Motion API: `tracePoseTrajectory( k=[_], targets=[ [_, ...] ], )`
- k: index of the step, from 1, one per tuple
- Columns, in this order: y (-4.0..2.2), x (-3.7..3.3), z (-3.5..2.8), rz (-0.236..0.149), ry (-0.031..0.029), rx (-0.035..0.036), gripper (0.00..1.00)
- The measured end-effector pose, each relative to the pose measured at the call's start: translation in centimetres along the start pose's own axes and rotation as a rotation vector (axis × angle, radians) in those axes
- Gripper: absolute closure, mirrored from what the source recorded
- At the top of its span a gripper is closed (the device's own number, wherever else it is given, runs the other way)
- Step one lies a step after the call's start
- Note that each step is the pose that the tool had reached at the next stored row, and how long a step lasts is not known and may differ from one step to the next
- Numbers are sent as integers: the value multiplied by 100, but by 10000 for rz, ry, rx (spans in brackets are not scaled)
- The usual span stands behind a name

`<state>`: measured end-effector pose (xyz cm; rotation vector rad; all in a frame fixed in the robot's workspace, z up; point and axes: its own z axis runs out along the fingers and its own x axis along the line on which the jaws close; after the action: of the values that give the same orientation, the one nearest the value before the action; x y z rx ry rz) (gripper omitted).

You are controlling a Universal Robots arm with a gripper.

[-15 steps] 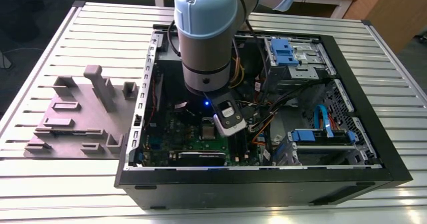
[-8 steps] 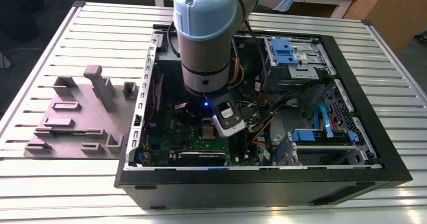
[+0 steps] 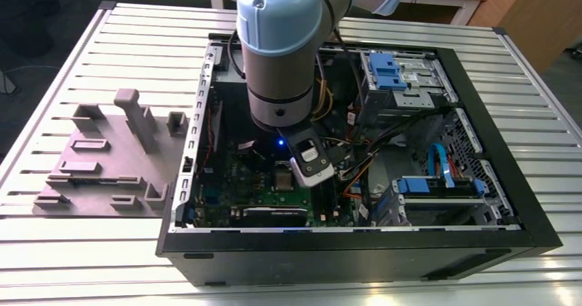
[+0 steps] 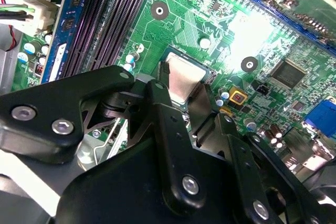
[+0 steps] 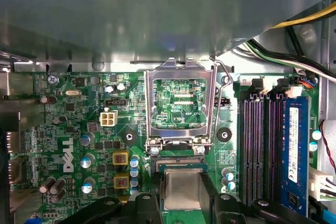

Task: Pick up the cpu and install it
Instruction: 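Place the cpu into insertion slot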

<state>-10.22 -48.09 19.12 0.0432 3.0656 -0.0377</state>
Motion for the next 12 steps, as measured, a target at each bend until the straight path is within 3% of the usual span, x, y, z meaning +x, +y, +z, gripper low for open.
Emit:
tracePoseTrajectory(
  k=[12],
  targets=[
    [1,0,3,1,-3,-4,59]
  ],
)
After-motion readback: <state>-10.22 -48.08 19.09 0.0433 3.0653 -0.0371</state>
